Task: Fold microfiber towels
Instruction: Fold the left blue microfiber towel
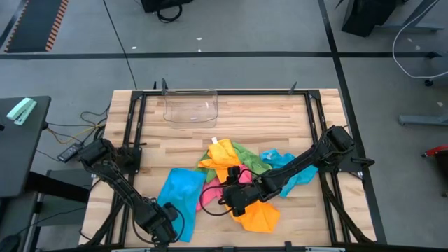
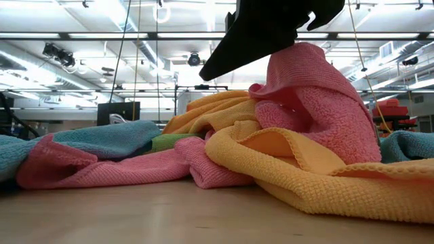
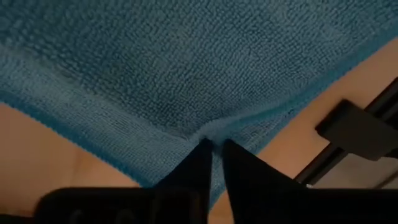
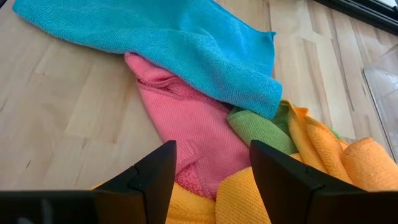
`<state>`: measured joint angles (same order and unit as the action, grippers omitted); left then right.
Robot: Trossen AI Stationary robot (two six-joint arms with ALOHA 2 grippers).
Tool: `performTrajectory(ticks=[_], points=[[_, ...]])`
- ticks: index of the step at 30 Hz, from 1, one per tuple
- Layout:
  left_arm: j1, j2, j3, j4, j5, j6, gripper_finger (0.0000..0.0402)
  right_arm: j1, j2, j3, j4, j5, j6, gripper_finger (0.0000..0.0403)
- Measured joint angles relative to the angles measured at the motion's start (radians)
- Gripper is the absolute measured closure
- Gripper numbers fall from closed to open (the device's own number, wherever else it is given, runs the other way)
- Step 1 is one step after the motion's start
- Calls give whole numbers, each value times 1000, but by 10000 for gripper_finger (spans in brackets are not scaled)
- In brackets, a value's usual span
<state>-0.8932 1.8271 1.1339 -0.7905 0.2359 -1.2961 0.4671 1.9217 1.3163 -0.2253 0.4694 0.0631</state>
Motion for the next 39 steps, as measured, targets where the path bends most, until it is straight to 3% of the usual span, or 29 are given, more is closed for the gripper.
performTrajectory(ticks=[3, 10, 16, 22, 39], points=[[0, 0, 0, 0, 0, 42, 392, 0, 0, 0, 0, 0, 0, 190], [11, 0, 76, -167, 25, 166, 395, 0, 0, 0, -1, 0, 0, 190], [14, -1, 162, -225, 37, 426, 388, 1, 0, 0, -1, 0, 8, 190], [-24, -1, 168, -299, 37, 625, 394, 8, 0, 0, -2, -4, 11, 190], [-91, 73, 147, -311, 23, 683, 385, 13, 0, 0, 2, -5, 12, 190]])
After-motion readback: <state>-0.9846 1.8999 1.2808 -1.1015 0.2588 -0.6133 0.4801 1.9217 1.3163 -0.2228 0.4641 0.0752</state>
